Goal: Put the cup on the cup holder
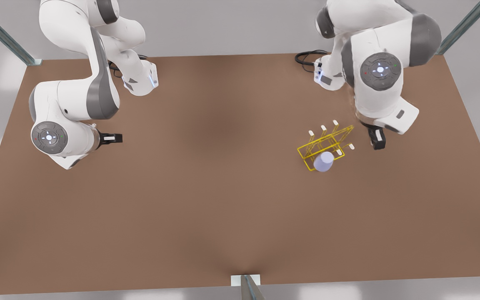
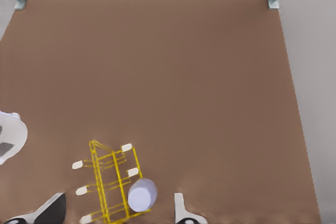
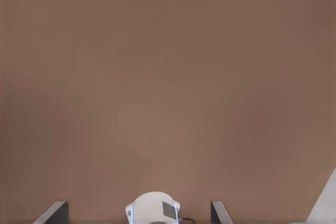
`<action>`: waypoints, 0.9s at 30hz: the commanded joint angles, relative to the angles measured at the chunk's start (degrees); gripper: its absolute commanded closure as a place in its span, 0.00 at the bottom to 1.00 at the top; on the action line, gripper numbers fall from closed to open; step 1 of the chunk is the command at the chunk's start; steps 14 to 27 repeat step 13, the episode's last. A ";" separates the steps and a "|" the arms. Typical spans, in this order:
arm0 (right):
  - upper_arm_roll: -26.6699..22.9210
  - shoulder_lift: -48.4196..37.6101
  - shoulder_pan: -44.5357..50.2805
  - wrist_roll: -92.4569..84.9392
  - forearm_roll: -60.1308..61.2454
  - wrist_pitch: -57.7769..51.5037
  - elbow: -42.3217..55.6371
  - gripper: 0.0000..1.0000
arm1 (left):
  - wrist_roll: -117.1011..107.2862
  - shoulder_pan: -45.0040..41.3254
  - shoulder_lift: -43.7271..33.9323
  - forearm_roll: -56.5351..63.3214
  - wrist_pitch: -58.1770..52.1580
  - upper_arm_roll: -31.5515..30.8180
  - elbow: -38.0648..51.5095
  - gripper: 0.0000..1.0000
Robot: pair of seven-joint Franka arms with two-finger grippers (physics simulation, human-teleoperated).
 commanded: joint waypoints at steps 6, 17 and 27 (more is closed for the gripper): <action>-0.03 -0.07 0.05 -0.15 -0.03 0.02 0.02 0.00 | 86.59 37.98 -15.10 11.55 4.63 -52.89 -15.70 0.00; -0.03 -0.07 -0.04 -0.15 -0.03 0.02 0.11 0.00 | 76.48 36.49 -14.22 7.68 6.49 -55.52 -17.46 0.00; -0.03 -0.07 -0.04 -0.15 -0.03 0.02 0.11 0.00 | 76.48 36.49 -14.22 7.68 6.49 -55.52 -17.46 0.00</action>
